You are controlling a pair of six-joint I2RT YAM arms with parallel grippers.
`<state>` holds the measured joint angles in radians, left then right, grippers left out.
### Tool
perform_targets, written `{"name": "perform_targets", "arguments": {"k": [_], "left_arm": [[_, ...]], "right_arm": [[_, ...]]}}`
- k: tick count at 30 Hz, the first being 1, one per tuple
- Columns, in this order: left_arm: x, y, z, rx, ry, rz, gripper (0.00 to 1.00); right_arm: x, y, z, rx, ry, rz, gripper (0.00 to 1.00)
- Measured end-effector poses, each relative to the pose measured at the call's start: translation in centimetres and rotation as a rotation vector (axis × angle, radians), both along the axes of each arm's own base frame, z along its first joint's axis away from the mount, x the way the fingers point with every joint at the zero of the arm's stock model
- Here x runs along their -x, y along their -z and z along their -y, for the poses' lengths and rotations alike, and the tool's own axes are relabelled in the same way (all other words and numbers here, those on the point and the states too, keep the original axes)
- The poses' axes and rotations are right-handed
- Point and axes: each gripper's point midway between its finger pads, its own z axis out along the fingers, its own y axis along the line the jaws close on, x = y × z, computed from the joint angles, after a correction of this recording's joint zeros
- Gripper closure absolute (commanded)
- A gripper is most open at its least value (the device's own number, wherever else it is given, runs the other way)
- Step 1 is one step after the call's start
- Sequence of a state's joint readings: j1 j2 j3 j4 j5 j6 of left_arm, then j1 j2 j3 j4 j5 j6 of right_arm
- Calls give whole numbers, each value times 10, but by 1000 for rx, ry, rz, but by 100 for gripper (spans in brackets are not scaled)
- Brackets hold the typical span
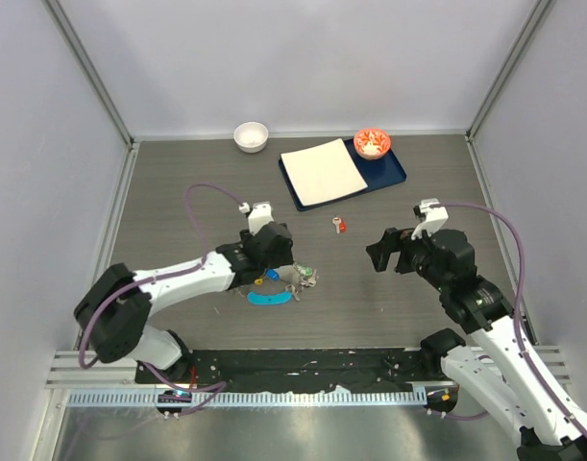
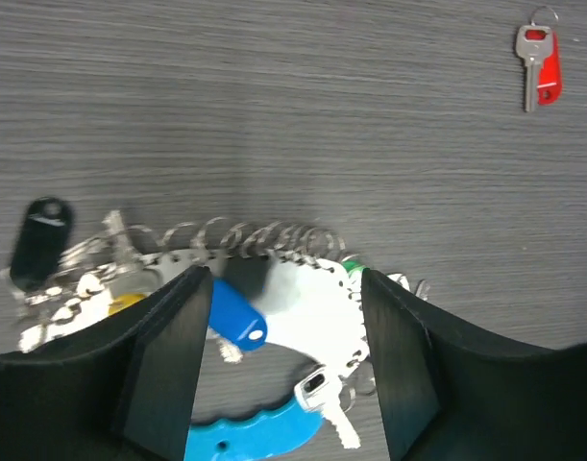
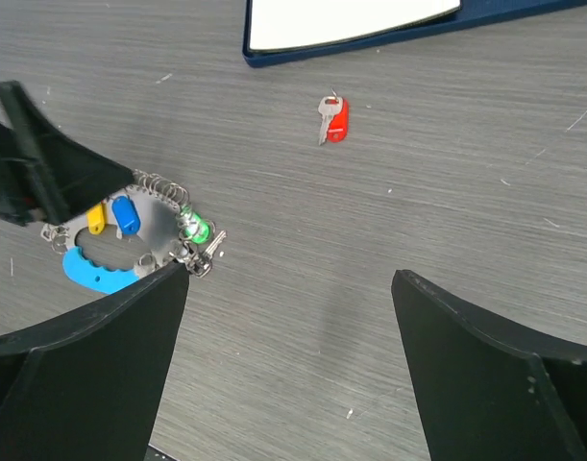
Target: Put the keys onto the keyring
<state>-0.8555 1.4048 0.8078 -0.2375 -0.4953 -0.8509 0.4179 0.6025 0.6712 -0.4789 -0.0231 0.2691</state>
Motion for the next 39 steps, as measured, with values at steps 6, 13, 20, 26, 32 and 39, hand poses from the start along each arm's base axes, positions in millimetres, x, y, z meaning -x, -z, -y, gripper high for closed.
{"name": "perform_targets", "arguments": {"k": [6, 13, 20, 26, 32, 39], "left_arm": [[-11, 24, 27, -1, 24, -29, 57], [-15, 31, 31, 8, 20, -12, 68], [-9, 47, 17, -12, 9, -22, 70], [-9, 47, 4, 21, -7, -14, 71], [-13, 45, 1, 73, -6, -2, 70], [-17, 44, -7, 86, -14, 13, 68]], "right_arm": [[6, -16, 3, -27, 3, 65, 7], [7, -20, 4, -35, 2, 82, 7], [7, -20, 4, -35, 2, 83, 7], [7, -18, 4, -34, 2, 80, 7], [7, -18, 4, -34, 1, 79, 8], [8, -19, 3, -38, -3, 83, 8]]}}
